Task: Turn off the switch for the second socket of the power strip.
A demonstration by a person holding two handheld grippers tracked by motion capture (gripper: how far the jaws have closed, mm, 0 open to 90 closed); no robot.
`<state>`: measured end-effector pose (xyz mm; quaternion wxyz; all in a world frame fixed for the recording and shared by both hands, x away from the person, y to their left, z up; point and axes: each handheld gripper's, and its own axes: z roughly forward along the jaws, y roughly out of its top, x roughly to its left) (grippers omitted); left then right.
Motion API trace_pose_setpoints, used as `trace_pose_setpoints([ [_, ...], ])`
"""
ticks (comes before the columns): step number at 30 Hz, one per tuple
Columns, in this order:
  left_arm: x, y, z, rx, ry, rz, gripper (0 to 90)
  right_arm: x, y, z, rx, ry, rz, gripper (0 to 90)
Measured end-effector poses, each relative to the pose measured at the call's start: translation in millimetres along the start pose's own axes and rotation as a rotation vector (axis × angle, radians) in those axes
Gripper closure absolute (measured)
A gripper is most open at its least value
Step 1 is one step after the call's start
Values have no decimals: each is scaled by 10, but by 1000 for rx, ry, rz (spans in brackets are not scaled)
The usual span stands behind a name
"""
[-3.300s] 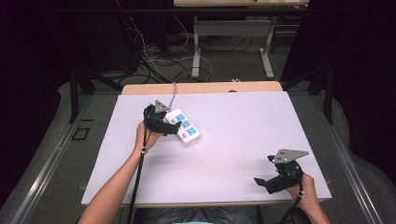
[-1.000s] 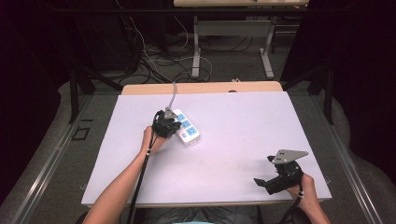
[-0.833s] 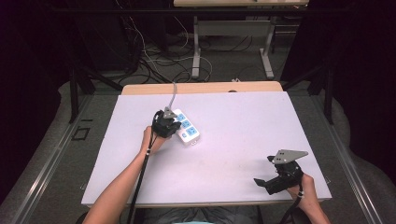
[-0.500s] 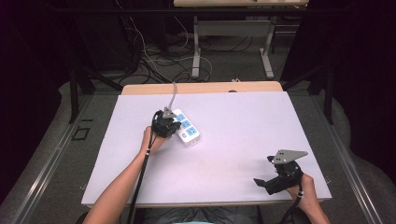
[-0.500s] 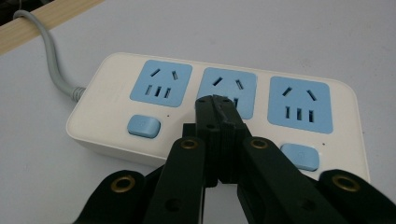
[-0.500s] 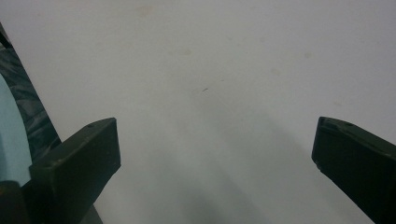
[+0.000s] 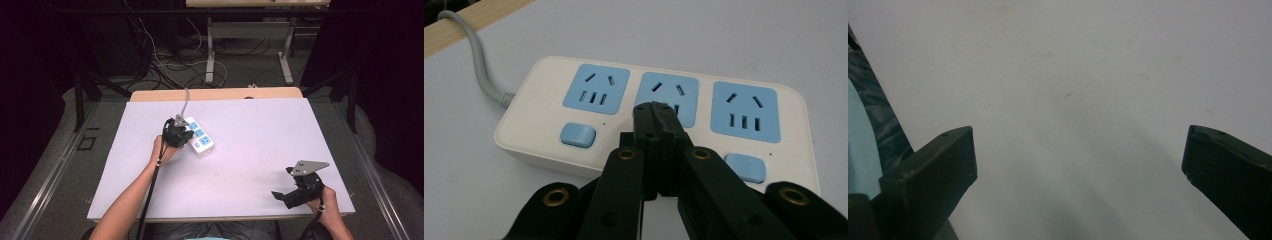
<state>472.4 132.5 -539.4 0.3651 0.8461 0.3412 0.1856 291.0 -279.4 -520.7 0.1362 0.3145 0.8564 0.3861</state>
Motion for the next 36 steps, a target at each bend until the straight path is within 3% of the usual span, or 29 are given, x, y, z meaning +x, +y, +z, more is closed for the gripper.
trace_pose_setpoints([
  [22, -16, 7, 0, 10, 8, -3, 900, -2, -2, 2, -3, 0, -7, 8],
  [26, -5, 15, -15, 31, -9, 2, 900, 1, -3, 1, -1, -1, -2, 8],
  [28, -2, 5, -2, 9, 3, -2, 900, -3, -2, 2, -3, -1, -8, 8],
  [29, -2, 12, -13, 36, -7, 1, 900, 1, -2, 2, -1, -1, -3, 8],
  [36, -15, 6, 0, 19, 5, -2, 900, -1, -3, 1, -3, -2, -7, 8],
])
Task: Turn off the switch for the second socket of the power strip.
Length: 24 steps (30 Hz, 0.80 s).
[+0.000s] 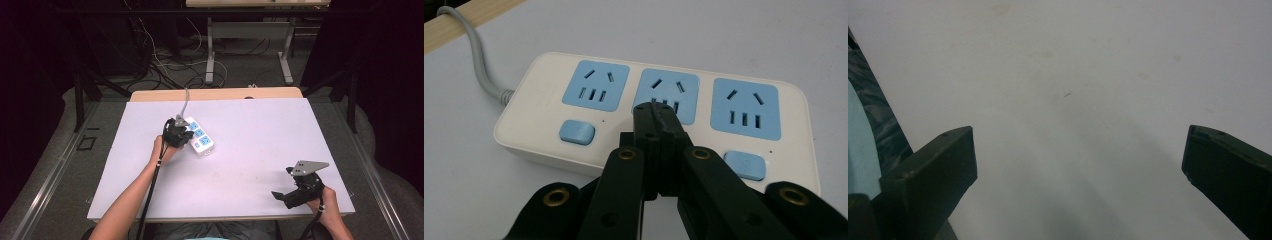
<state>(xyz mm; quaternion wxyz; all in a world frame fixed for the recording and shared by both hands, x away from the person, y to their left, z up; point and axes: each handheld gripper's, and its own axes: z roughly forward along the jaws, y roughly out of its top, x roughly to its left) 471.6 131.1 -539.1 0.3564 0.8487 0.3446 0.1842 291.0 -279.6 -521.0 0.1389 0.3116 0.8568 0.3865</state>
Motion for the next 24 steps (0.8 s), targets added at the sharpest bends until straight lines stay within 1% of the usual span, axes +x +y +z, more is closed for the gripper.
trace_pose_setpoints([
  [13, 3, -1, -1, 0, -2, -1, 900, 1, 1, 0, 1, 1, 0, 8],
  [17, -6, 2, 0, 1, 4, 1, 900, 3, 0, 0, 0, -1, -1, 8],
  [18, 4, -1, -1, 0, -1, -1, 900, -4, 1, 0, -3, -3, -9, 8],
  [19, 4, -1, -1, 0, -1, -1, 900, 1, -1, -1, 0, 1, 0, 8],
  [21, 13, 5, -13, 14, -12, 1, 900, -2, 0, 0, -2, 0, -5, 8],
  [22, 11, 5, -12, 12, -9, -1, 900, -2, 0, 0, -2, 0, -5, 8],
  [23, 1, 1, -1, 0, -1, -4, 900, 1, 0, -6, 2, 0, 2, 8],
  [24, -5, 4, -1, 2, 4, -3, 900, 1, 0, -6, 2, 0, 2, 8],
])
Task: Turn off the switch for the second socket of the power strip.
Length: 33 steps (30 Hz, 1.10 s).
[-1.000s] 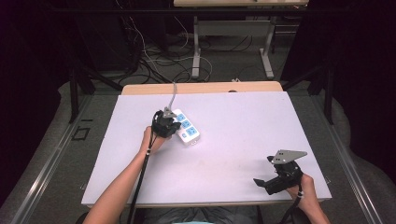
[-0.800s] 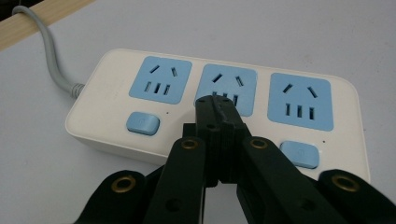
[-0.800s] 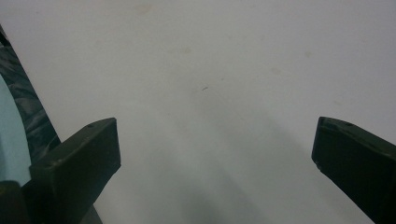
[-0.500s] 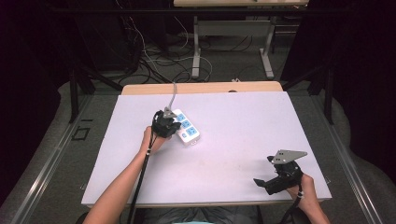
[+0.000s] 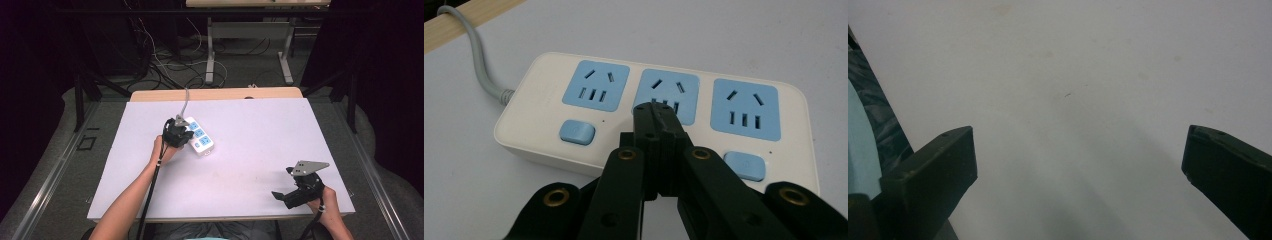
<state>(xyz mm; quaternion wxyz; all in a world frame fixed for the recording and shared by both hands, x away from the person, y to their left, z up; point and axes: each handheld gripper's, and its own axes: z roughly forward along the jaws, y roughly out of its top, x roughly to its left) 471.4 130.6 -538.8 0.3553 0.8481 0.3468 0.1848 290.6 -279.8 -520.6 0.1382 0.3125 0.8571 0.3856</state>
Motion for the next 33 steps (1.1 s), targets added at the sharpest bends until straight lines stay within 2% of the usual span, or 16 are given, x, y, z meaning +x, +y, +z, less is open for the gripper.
trace_pose_setpoints([
  [8, -8, 8, 1, 4, 1, 2, 900, -5, -2, 0, -8, -4, -7, 8],
  [10, -2, 12, -1, 6, 3, 20, 900, -1, -3, -4, -4, -4, 1, 8],
  [14, -3, 11, 2, 1, 0, 11, 900, 0, -3, -3, -5, -5, 1, 8],
  [15, -1, 13, -3, 8, 2, 22, 900, 0, -3, -3, -5, -5, 1, 8],
  [19, -10, 15, -1, 7, 7, 19, 900, 1, -4, -5, -6, -5, 2, 8],
  [21, -8, 22, -15, 26, -4, 23, 900, -1, -4, -7, -5, 0, -2, 8],
  [25, -41, 24, 1, 14, 24, 37, 900, -1, -4, -7, -5, 0, -3, 8],
  [32, -47, 30, -2, 15, 27, 38, 900, -6, -2, -7, -3, 4, -10, 8],
  [33, -43, 35, -16, -2, 31, 34, 900, -6, -2, -7, -3, 4, -10, 8],
])
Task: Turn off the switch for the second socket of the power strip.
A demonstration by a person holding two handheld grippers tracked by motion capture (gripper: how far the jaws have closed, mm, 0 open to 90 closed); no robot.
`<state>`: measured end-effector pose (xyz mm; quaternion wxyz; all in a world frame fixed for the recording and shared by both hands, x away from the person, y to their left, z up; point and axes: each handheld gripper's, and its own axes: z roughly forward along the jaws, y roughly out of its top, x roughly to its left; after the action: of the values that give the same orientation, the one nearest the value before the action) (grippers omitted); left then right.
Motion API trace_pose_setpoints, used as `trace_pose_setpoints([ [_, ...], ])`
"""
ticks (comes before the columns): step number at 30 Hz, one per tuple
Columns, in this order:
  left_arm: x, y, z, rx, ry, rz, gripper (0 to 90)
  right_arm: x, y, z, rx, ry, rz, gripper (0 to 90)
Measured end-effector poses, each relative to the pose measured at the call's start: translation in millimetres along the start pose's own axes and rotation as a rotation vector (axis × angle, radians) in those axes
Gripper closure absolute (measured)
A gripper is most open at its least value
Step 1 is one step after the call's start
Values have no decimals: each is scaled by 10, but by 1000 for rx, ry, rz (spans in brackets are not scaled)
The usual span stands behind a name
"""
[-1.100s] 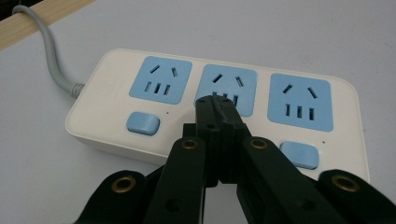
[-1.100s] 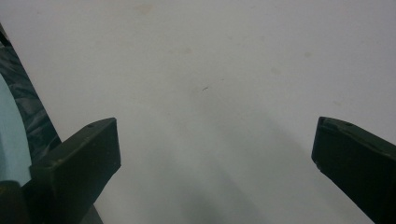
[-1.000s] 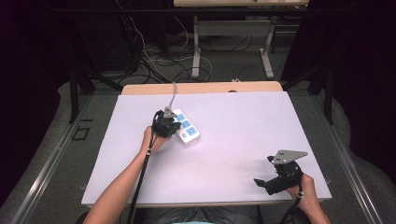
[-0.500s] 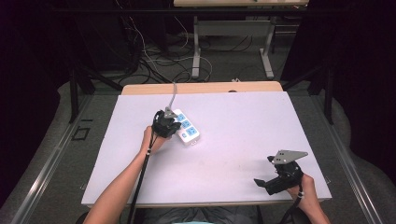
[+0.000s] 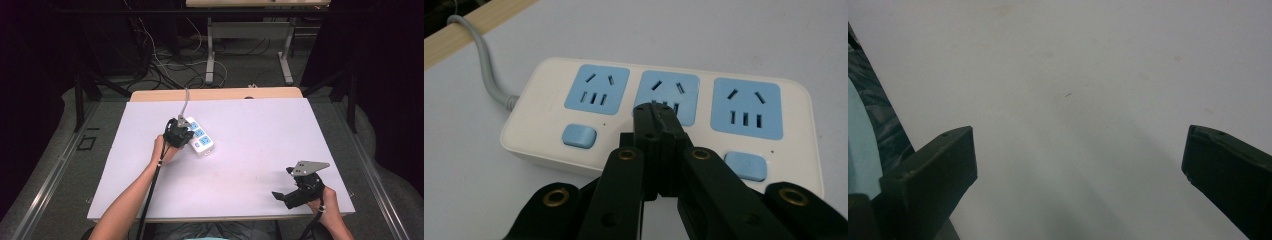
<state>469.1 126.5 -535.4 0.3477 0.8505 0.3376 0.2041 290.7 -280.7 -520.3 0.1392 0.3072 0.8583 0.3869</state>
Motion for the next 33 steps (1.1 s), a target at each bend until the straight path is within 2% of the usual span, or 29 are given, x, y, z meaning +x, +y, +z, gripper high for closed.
trace_pose_setpoints([
  [1, 9, 15, -13, 21, -9, 7, 900, 4, -2, 0, -2, -4, 5, 8],
  [4, 12, 9, -10, 20, -11, 4, 900, 7, -1, 8, -2, -3, 10, 8],
  [6, -2, 4, 1, 8, 6, 3, 900, 1, 1, 8, -4, -4, -1, 8],
  [8, 11, 9, -8, 17, -11, 7, 900, 3, -1, 3, -2, -1, 3, 8],
  [10, 12, 10, -9, 18, -10, 8, 900, 11, -1, 6, 1, -4, 14, 8],
  [11, 1, 4, 0, 7, 3, 2, 900, 3, 0, 9, -3, -3, 2, 8],
  [15, 10, 11, -10, 17, -11, 7, 900, 7, -1, 7, -1, -3, 9, 8],
  [17, 10, 11, -10, 17, -11, 8, 900, -3, 2, 3, 3, 5, -7, 8],
  [31, 8, 13, -13, 15, -13, 1, 900, 9, 1, 7, 4, 3, 8, 8],
  [33, 1, 8, -7, 0, -1, -5, 899, -2, 2, 6, 2, 3, -9, 8],
])
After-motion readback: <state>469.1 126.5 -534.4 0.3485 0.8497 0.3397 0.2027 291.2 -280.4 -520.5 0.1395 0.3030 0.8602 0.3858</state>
